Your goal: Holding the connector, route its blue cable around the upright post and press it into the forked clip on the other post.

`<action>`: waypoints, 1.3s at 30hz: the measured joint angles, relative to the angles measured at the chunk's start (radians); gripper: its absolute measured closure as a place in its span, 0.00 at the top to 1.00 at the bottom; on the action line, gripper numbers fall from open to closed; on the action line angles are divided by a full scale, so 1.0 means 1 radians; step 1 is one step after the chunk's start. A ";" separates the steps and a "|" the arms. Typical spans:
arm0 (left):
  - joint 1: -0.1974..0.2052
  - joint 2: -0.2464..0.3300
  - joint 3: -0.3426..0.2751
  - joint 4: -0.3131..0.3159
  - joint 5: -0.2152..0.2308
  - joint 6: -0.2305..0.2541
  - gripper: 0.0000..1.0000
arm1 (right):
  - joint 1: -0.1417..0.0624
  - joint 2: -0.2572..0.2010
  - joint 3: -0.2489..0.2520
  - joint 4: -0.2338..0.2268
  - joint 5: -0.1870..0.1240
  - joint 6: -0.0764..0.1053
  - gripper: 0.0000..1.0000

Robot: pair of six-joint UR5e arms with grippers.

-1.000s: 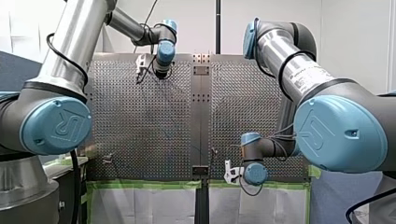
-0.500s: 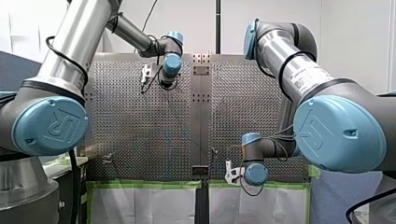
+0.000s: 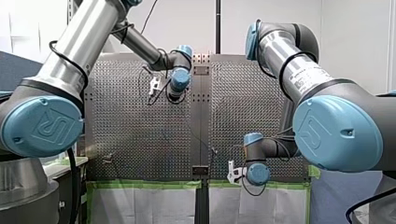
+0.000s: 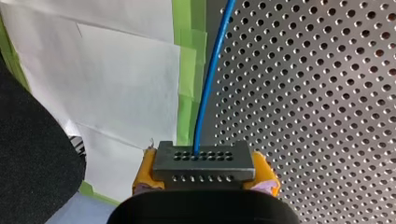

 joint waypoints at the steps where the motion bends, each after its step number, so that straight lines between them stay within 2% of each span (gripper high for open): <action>1: -0.004 -0.005 -0.006 0.008 -0.002 0.001 1.00 | -0.001 0.000 0.000 0.001 0.000 0.000 0.00; 7: -0.021 -0.050 -0.032 0.037 -0.003 0.003 1.00 | -0.007 0.001 0.000 0.002 0.000 0.001 0.00; 16: -0.054 -0.135 -0.038 0.061 -0.002 0.004 1.00 | -0.016 0.001 0.000 0.003 0.000 0.001 0.00; 24: -0.062 -0.154 -0.090 0.113 0.001 0.005 1.00 | -0.018 0.001 0.000 0.001 -0.001 -0.002 0.00; 28: -0.064 -0.181 -0.115 0.136 0.002 0.005 1.00 | -0.019 0.001 0.000 0.000 -0.001 -0.004 0.00; 34: -0.076 -0.232 -0.119 0.157 0.017 0.005 1.00 | -0.018 0.001 0.000 0.000 -0.001 -0.006 0.00; 39: -0.082 -0.252 -0.120 0.176 0.024 0.004 1.00 | -0.018 0.001 0.000 -0.002 -0.001 -0.008 0.00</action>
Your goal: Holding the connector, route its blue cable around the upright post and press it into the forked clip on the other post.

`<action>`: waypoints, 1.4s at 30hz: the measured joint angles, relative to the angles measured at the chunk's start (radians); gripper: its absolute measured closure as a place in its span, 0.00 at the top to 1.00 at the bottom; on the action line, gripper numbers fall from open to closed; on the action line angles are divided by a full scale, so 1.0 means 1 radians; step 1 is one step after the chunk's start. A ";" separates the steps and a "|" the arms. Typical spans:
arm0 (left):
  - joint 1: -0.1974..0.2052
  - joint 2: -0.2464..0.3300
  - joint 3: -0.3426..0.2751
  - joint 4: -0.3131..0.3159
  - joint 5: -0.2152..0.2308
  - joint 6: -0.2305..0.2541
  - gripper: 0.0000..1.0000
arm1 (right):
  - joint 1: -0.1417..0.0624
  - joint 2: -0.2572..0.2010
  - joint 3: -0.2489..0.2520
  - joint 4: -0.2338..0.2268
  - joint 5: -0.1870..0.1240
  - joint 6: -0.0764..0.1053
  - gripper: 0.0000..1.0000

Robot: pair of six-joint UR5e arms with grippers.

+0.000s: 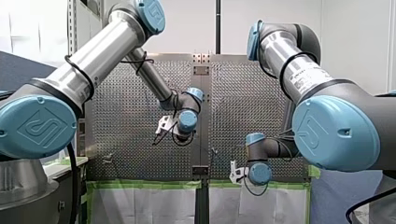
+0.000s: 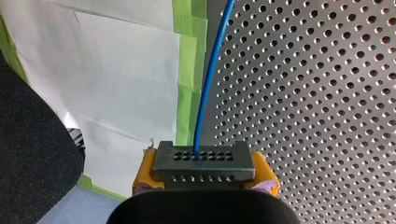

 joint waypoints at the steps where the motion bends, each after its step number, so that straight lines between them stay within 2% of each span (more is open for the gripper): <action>1: -0.001 -0.002 0.000 0.002 0.000 0.000 1.00 | 0.000 0.000 0.000 -0.001 0.000 0.000 0.00; 8: -0.001 -0.015 0.001 0.009 0.010 -0.001 1.00 | 0.001 0.000 0.000 -0.006 -0.001 -0.003 0.00; 12: -0.003 -0.045 0.005 0.009 0.031 -0.005 1.00 | 0.002 0.000 0.000 -0.008 -0.002 -0.003 0.00; 20: -0.020 -0.129 0.027 0.023 0.081 -0.043 1.00 | 0.004 0.000 0.000 -0.010 -0.004 -0.007 0.00; 29: -0.025 -0.155 0.031 0.036 0.123 -0.077 1.00 | 0.006 0.000 0.000 -0.014 -0.006 -0.011 0.00; 35: -0.032 -0.199 0.044 0.040 0.163 -0.104 1.00 | 0.007 0.000 0.000 -0.023 -0.028 -0.012 0.00; 42: -0.043 -0.212 0.051 0.065 0.186 -0.146 1.00 | 0.008 0.000 0.000 -0.036 -0.068 -0.012 0.00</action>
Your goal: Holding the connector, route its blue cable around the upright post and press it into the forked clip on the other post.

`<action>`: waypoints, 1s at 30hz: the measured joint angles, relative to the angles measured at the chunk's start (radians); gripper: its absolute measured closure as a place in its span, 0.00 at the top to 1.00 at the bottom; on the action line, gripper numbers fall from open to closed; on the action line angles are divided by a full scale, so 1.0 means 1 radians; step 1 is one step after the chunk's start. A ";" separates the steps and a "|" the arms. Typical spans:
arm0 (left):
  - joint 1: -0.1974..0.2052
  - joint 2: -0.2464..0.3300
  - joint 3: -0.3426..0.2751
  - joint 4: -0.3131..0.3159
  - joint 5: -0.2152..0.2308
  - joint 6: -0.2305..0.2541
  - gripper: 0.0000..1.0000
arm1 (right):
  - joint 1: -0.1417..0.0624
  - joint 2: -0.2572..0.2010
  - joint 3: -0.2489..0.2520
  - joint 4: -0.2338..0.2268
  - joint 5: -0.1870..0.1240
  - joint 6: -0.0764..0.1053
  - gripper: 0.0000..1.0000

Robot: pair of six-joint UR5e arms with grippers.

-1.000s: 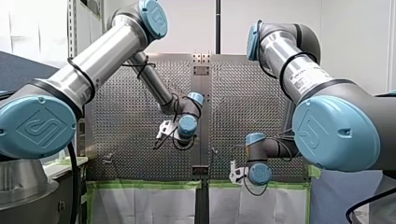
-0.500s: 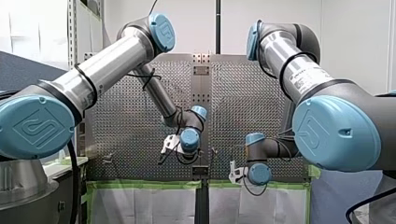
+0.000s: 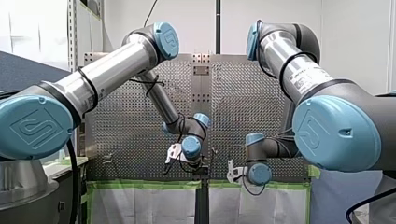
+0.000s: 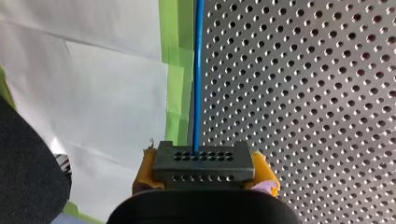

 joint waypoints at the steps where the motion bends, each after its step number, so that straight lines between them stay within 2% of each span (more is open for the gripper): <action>1: 0.000 0.000 0.000 0.001 0.001 -0.007 1.00 | 0.000 0.000 0.000 -0.002 -0.004 0.000 0.00; 8: -0.001 0.000 0.001 0.016 0.029 -0.041 1.00 | -0.001 0.000 0.000 -0.029 -0.042 0.004 0.00; 13: -0.002 -0.001 0.001 0.021 0.041 -0.055 1.00 | -0.005 0.000 -0.001 -0.045 -0.056 0.006 0.00; 20: -0.003 -0.001 0.001 0.021 0.027 -0.055 1.00 | -0.006 0.000 -0.001 -0.065 -0.085 0.008 0.00; 30: -0.004 -0.001 0.001 0.024 0.001 -0.040 1.00 | 0.000 0.000 0.000 -0.073 -0.090 0.010 0.00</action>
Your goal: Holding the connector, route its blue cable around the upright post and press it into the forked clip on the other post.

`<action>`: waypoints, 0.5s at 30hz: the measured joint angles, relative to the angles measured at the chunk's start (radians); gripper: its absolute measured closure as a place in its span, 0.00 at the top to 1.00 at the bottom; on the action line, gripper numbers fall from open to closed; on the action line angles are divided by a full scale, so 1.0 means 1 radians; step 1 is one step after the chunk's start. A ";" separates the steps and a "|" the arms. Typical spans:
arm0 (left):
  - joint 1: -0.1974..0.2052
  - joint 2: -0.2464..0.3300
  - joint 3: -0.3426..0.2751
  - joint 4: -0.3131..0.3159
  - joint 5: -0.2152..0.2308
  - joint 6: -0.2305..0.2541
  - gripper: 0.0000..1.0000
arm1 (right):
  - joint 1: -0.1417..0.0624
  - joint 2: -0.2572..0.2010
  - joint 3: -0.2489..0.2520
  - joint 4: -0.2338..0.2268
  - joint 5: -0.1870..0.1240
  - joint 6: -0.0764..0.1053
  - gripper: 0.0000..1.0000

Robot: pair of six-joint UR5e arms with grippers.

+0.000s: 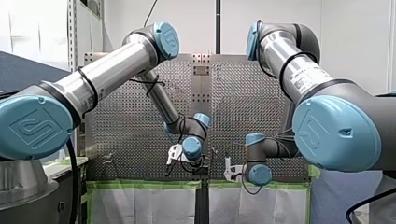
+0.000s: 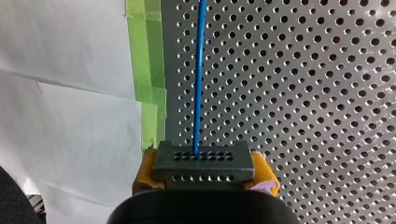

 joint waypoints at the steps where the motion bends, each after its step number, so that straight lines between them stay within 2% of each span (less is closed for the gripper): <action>1: -0.001 0.000 0.000 0.003 -0.002 0.004 1.00 | 0.000 0.000 0.000 0.000 0.000 0.000 0.00; 6: -0.006 0.000 0.000 0.032 -0.004 0.022 1.00 | 0.001 0.000 0.000 0.002 0.000 0.006 0.00; 15: -0.020 0.000 -0.001 0.081 -0.003 0.090 1.00 | 0.001 0.000 -0.004 0.006 0.000 0.015 0.00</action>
